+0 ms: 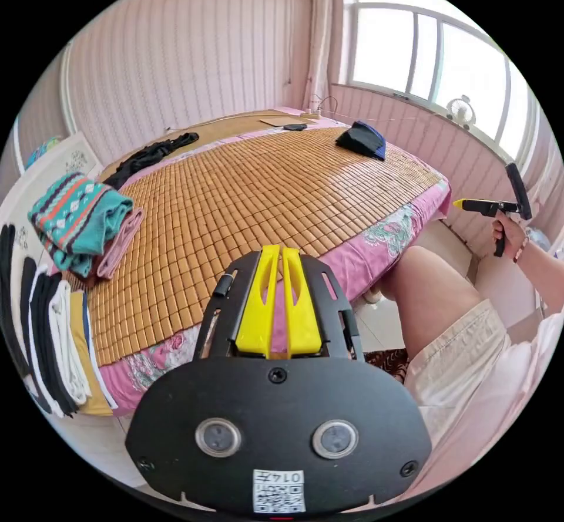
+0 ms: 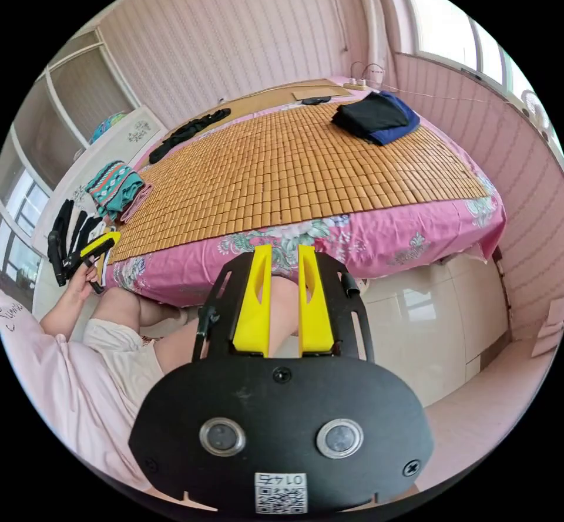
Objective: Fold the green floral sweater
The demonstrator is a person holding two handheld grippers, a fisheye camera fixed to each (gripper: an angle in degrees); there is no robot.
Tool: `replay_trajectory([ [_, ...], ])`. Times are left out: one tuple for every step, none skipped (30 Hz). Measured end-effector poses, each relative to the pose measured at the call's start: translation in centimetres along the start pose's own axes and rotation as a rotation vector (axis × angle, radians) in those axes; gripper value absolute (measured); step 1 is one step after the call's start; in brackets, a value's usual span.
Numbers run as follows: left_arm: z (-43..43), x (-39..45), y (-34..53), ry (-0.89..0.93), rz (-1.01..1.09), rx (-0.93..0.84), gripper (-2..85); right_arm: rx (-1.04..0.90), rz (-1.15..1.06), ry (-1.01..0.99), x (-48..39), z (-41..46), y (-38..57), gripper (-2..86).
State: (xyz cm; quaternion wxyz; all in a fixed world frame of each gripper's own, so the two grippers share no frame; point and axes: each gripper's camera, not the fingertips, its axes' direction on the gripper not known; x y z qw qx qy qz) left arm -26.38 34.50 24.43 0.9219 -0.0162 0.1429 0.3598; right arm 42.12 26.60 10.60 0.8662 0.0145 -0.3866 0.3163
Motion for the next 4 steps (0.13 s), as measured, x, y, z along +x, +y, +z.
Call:
replay_trajectory([
  [0.2, 0.7, -0.8, 0.008, 0.015, 0.005, -0.6, -0.012, 0.047, -0.004, 1.9, -0.3, 0.4, 8.4],
  [0.6, 1.9, -2.4, 0.017, 0.033, 0.015, -0.5, -0.023, 0.086, -0.029, 3.5, -0.3, 0.4, 9.0],
  [1.1, 2.9, -3.9, 0.030, 0.047, 0.026, -0.1, -0.027, 0.096, -0.045, 4.2, -0.2, 0.3, 9.3],
  [1.5, 3.4, -4.6, 0.038, 0.054, 0.030, 0.2, -0.034, 0.105, -0.078, 5.4, 0.0, -0.2, 9.7],
])
